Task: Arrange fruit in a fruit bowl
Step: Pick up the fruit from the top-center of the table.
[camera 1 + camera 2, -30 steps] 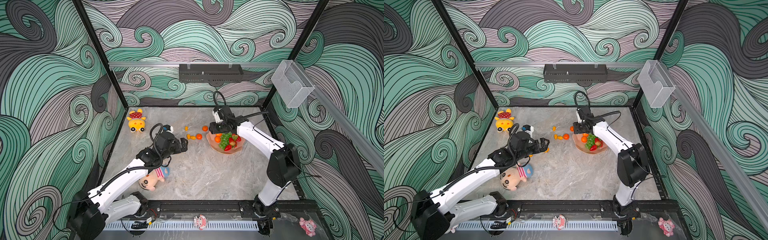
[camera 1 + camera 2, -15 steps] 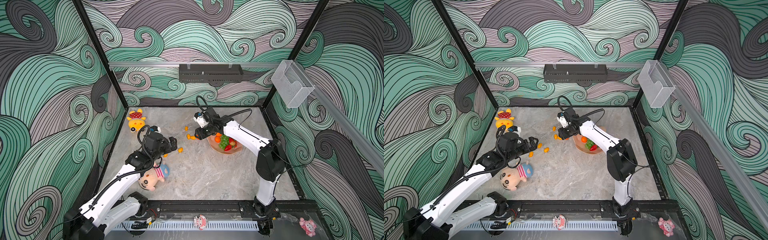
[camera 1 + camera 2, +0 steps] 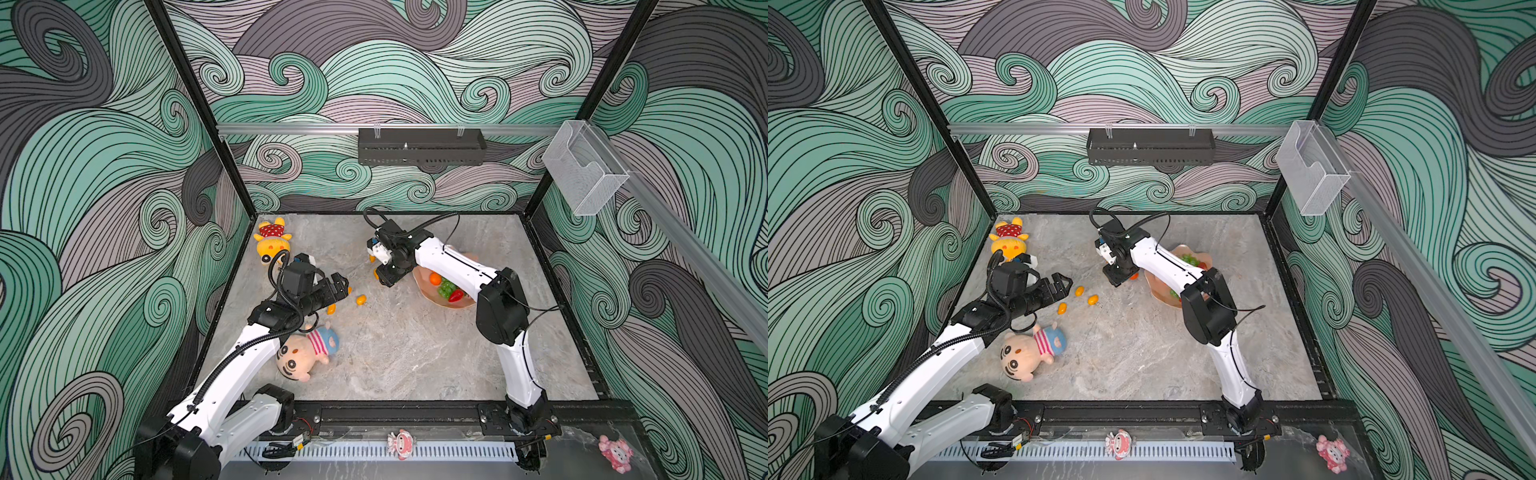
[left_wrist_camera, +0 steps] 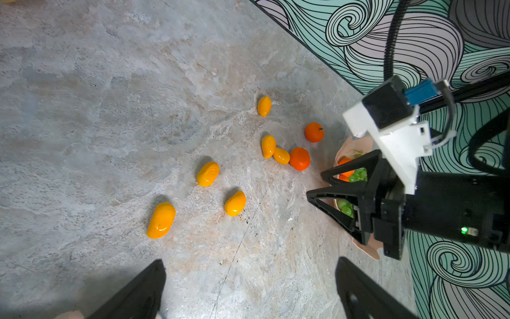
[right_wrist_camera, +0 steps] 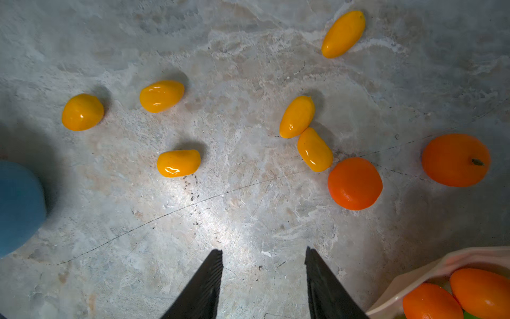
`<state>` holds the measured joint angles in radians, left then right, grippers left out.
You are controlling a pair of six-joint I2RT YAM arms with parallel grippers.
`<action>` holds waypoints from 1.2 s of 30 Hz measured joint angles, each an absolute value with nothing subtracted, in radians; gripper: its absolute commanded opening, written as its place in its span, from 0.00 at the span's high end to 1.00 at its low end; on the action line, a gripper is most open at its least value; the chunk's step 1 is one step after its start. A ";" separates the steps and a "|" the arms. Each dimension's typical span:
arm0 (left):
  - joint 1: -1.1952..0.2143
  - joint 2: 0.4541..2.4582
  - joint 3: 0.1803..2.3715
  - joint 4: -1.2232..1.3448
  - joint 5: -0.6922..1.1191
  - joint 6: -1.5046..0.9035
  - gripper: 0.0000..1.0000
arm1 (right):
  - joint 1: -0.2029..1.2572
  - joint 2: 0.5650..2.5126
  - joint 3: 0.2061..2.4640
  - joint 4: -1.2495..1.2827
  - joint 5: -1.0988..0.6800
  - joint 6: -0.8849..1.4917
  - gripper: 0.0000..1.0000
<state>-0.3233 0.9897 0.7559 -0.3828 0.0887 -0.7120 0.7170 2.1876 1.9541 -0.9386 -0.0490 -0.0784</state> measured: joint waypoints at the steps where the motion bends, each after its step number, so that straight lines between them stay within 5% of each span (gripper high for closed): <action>1: -0.317 0.993 0.756 -0.380 0.096 -0.712 0.01 | 0.717 2.200 1.969 -0.954 -0.039 -0.080 0.51; 19: -0.282 1.047 0.756 -0.364 0.157 -0.716 0.01 | 0.717 2.420 2.223 -1.106 0.229 -0.106 0.48; 36: -0.282 1.050 0.756 -0.364 0.207 -0.717 0.01 | 0.697 2.532 2.362 -1.151 0.247 -0.123 0.45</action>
<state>-0.2817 1.0504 0.7555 -0.3645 0.2070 -0.7174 0.6968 2.5324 2.3623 -1.1511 0.2470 -0.1234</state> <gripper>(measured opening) 0.986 0.547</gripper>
